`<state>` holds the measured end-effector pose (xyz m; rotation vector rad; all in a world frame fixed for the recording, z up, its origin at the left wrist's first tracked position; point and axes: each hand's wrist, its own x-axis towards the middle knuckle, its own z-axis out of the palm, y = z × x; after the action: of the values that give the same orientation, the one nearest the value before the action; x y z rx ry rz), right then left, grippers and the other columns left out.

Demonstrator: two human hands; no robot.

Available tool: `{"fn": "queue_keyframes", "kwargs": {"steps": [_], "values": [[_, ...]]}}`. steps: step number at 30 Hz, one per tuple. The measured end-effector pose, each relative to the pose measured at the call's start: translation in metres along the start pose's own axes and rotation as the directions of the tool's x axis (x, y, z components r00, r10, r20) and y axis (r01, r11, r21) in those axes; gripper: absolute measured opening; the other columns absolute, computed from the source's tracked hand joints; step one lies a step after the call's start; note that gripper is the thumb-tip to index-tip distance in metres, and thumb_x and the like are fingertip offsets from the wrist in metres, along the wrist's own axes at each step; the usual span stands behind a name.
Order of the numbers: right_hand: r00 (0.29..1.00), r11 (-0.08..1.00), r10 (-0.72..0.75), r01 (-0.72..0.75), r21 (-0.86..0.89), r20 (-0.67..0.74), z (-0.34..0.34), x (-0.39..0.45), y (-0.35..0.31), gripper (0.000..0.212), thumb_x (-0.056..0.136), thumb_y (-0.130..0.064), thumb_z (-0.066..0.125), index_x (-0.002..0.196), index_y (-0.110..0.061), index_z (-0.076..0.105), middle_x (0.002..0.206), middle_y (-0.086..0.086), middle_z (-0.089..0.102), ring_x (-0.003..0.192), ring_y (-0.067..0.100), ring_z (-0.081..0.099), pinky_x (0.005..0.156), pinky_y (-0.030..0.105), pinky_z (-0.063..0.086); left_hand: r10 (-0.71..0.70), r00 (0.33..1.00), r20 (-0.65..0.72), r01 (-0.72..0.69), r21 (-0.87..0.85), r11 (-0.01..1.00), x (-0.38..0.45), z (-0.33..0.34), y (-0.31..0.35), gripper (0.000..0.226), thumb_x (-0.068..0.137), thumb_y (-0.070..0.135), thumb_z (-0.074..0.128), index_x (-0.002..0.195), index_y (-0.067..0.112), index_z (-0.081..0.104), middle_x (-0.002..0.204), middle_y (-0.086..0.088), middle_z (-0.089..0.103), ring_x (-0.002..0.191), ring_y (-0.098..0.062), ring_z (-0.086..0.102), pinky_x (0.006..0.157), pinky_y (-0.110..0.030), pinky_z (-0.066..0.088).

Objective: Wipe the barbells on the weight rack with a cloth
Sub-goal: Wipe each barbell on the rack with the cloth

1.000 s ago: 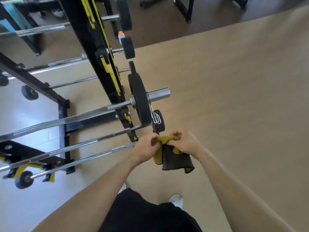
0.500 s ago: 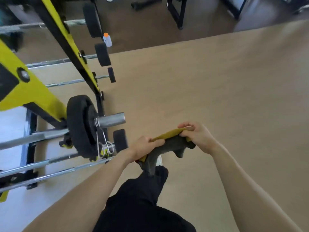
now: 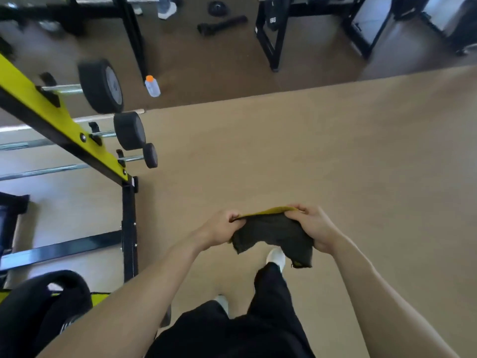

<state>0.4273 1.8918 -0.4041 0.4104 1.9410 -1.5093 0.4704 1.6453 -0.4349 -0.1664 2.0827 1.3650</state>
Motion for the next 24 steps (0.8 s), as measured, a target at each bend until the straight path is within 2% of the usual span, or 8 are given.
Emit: {"fn": "queue_keyframes", "kwargs": {"steps": [2, 5, 8, 10, 13, 17, 21, 24], "values": [[0.997, 1.000, 0.009, -0.009, 0.004, 0.074, -0.009, 0.048, -0.027, 0.015, 0.098, -0.015, 0.061, 0.107, -0.008, 0.071, 0.100, 0.019, 0.074, 0.087, 0.029, 0.071, 0.072, 0.038, 0.057, -0.027, 0.996, -0.087, 0.018, -0.101, 0.995, 0.033, -0.021, 0.009, 0.029, 0.106, 0.024, 0.046, 0.110, 0.006, 0.068, 0.108, -0.012, 0.071, 0.089, -0.015, 0.062, 0.080, -0.032, 0.051], [0.965, 0.997, 0.004, 0.017, -0.081, 0.260, -0.025, 0.124, -0.077, 0.020, 0.099, -0.021, 0.059, 0.114, -0.009, 0.067, 0.105, 0.017, 0.073, 0.089, 0.026, 0.070, 0.072, 0.036, 0.056, -0.106, 0.968, -0.228, 0.049, -0.243, 0.969, 0.088, -0.056, 0.028, 0.030, 0.106, 0.026, 0.046, 0.109, 0.003, 0.066, 0.105, -0.016, 0.070, 0.089, -0.017, 0.061, 0.077, -0.029, 0.049], [0.853, 0.979, 0.081, 0.028, -0.200, 0.515, -0.040, 0.199, -0.139, 0.040, 0.087, -0.023, 0.076, 0.122, -0.010, 0.061, 0.112, 0.015, 0.070, 0.100, 0.028, 0.069, 0.077, 0.033, 0.056, -0.158, 0.928, -0.338, 0.061, -0.281, 0.958, 0.139, -0.093, 0.049, 0.033, 0.105, 0.030, 0.047, 0.107, 0.002, 0.064, 0.097, -0.018, 0.067, 0.086, -0.022, 0.060, 0.077, -0.036, 0.049], [0.785, 0.947, 0.146, 0.064, -0.314, 0.602, -0.045, 0.247, -0.183, 0.043, 0.080, -0.016, 0.082, 0.118, -0.009, 0.062, 0.111, 0.014, 0.071, 0.101, 0.028, 0.069, 0.077, 0.031, 0.056, -0.202, 0.889, -0.410, 0.071, -0.311, 0.948, 0.166, -0.116, 0.064, 0.032, 0.105, 0.029, 0.048, 0.101, 0.000, 0.063, 0.088, -0.013, 0.064, 0.080, -0.020, 0.058, 0.074, -0.034, 0.048], [0.765, 0.896, 0.158, 0.154, -0.417, 0.624, -0.037, 0.321, -0.246, 0.033, 0.084, -0.016, 0.078, 0.112, -0.006, 0.064, 0.106, 0.013, 0.072, 0.097, 0.026, 0.070, 0.078, 0.033, 0.056, -0.273, 0.826, -0.493, 0.084, -0.372, 0.924, 0.198, -0.151, 0.087, 0.029, 0.106, 0.023, 0.047, 0.092, 0.002, 0.061, 0.079, -0.009, 0.059, 0.073, -0.014, 0.055, 0.063, -0.018, 0.043], [0.778, 0.910, 0.155, 0.127, -0.395, 0.608, -0.003, 0.409, -0.317, 0.025, 0.092, -0.014, 0.069, 0.112, -0.001, 0.063, 0.104, 0.019, 0.069, 0.094, 0.029, 0.067, 0.077, 0.039, 0.054, -0.383, 0.767, -0.515, 0.090, -0.505, 0.859, 0.233, -0.208, 0.093, 0.025, 0.105, 0.023, 0.047, 0.101, 0.007, 0.066, 0.091, -0.015, 0.068, 0.083, -0.017, 0.060, 0.071, -0.023, 0.045], [0.796, 0.923, 0.134, 0.117, -0.367, 0.591, 0.062, 0.478, -0.384, 0.025, 0.098, -0.026, 0.061, 0.107, -0.003, 0.064, 0.099, 0.016, 0.071, 0.089, 0.026, 0.070, 0.069, 0.036, 0.057, -0.535, 0.749, -0.390, 0.004, -0.806, 0.592, 0.273, -0.283, 0.080, 0.017, 0.098, 0.025, 0.058, 0.100, 0.013, 0.070, 0.089, -0.009, 0.068, 0.084, -0.022, 0.062, 0.068, -0.031, 0.048], [0.822, 0.927, 0.124, 0.104, -0.361, 0.556, 0.119, 0.523, -0.433, 0.029, 0.101, -0.035, 0.054, 0.100, -0.007, 0.060, 0.093, 0.015, 0.068, 0.078, 0.022, 0.069, 0.061, 0.035, 0.057, -0.579, 0.719, -0.385, -0.094, -0.879, 0.467, 0.305, -0.354, 0.070, 0.025, 0.097, 0.026, 0.060, 0.109, 0.008, 0.072, 0.099, -0.015, 0.073, 0.091, -0.029, 0.067, 0.077, -0.039, 0.052]]}}
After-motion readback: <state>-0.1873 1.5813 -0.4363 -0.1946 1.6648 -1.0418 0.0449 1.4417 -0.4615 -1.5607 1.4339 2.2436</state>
